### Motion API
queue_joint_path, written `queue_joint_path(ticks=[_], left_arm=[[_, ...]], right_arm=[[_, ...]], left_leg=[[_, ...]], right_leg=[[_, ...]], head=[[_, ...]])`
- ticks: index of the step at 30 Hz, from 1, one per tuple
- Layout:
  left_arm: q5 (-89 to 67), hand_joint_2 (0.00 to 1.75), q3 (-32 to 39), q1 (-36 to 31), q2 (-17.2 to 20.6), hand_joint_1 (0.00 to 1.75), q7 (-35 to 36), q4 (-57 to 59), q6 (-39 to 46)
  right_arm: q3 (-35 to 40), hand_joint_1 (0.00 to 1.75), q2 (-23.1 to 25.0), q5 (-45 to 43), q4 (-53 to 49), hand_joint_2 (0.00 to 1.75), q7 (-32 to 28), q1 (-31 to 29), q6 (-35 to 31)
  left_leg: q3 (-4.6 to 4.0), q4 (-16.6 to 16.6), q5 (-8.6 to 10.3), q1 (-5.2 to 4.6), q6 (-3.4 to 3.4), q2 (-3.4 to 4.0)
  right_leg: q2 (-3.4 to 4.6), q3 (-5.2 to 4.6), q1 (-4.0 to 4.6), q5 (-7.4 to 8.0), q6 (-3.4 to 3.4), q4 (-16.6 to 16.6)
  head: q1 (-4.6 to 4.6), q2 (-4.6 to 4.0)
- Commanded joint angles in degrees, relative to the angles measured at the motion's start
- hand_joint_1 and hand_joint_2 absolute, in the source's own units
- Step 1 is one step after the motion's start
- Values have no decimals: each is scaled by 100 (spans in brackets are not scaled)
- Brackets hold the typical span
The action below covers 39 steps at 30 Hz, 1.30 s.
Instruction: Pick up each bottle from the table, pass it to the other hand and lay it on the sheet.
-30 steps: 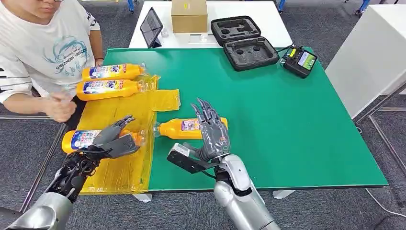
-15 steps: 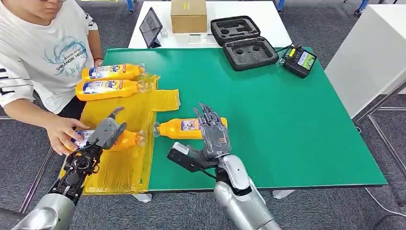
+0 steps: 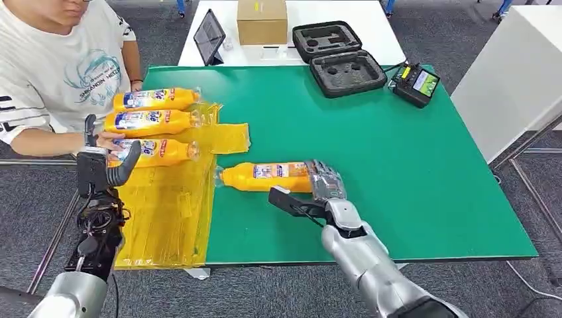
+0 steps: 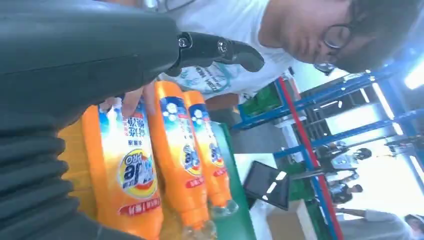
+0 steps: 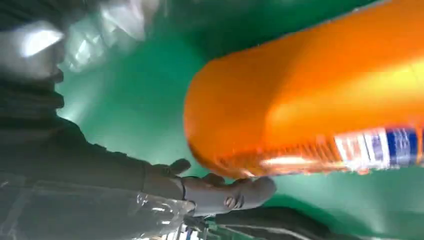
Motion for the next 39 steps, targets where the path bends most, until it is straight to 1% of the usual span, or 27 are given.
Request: queue_joint_path(ticks=[1,6,8,10,13,16,19,23,26,28,30,32,33,37,39], left_arm=[[158,175,-272,-58,-99,0,22,-280,80],[230,175,-442,2,-123,0,22,-482,149],[255,175,-488,23,-92,0,22,-502,145],[298,175,-516,32,-82,0,22,-512,111],[310,175,-533,112,-72,0,22,-612,243],[393,175,-490,252,-29,0,22,-769,230],[465,175,-444,291,-5,0,22,-779,184],[464,175,-432,320,1,0,22,-817,182],[458,175,-469,325,-19,0,22,-808,116],[442,175,-521,291,-59,0,22,-729,85],[472,175,-532,267,-78,0,22,-625,48],[472,175,-532,267,-78,0,22,-625,48],[496,175,-541,272,-75,0,22,-598,40],[508,175,-576,199,-103,0,22,-433,-29],[502,175,-595,122,-129,0,22,-284,-45]], right_arm=[[-145,0,-148,66,1159,175,93,-539,286],[-136,0,-189,102,1354,175,-24,-705,329],[-116,0,-169,108,1405,175,-131,-753,376],[-49,0,-137,122,1456,175,-401,-845,438],[15,0,-49,150,1521,175,-577,-1020,347],[19,0,36,107,1391,175,-728,-1125,199],[60,0,47,74,1144,175,-900,-1110,118],[93,0,79,50,1039,175,-949,-1115,180],[32,0,127,-109,1096,175,-1025,-1166,402],[-82,0,156,-338,1332,175,-1138,-1267,752],[-111,0,163,-409,1520,175,-1151,-1330,918],[-111,0,163,-409,1520,175,-1151,-1330,918],[-193,0,173,-530,1701,175,-1157,-1383,1052],[-361,0,132,-729,2000,175,-969,-1422,1436],[-459,0,77,-821,2101,175,-883,-1360,1515]], left_leg=[[13,1,-6,3,-4,-13],[15,3,-7,4,-4,-20],[9,-1,-3,2,-2,-9],[17,0,-8,3,-3,-6],[15,2,-9,3,-5,-7],[15,1,-10,0,-6,6],[15,3,-13,-1,-6,9],[8,2,-7,2,-4,4],[8,3,-8,2,-4,6],[10,4,-10,2,-4,4],[2,0,-3,1,-2,1],[8,1,-5,1,-3,-4],[4,-1,-2,0,-2,-5],[16,0,-9,2,-5,-8],[22,-2,-10,4,-6,-17]], right_leg=[[-8,17,2,-9,-3,0],[-13,20,2,-11,-2,0],[-5,10,1,-5,-1,-1],[0,19,2,-8,-1,-2],[-1,16,1,-7,1,2],[13,11,0,-5,0,3],[16,10,-1,-7,0,7],[10,6,0,-3,2,4],[12,6,0,-3,2,5],[11,9,1,-5,2,6],[5,2,0,0,3,3],[1,8,0,-4,2,4],[-1,5,0,-1,3,2],[-2,18,1,-8,1,2],[-10,28,3,-11,0,-1]], head=[[2,0],[0,0],[2,0],[2,0],[2,0],[2,0],[0,0],[2,0],[0,0],[2,0],[0,0],[0,0],[2,0],[2,0],[2,0]])
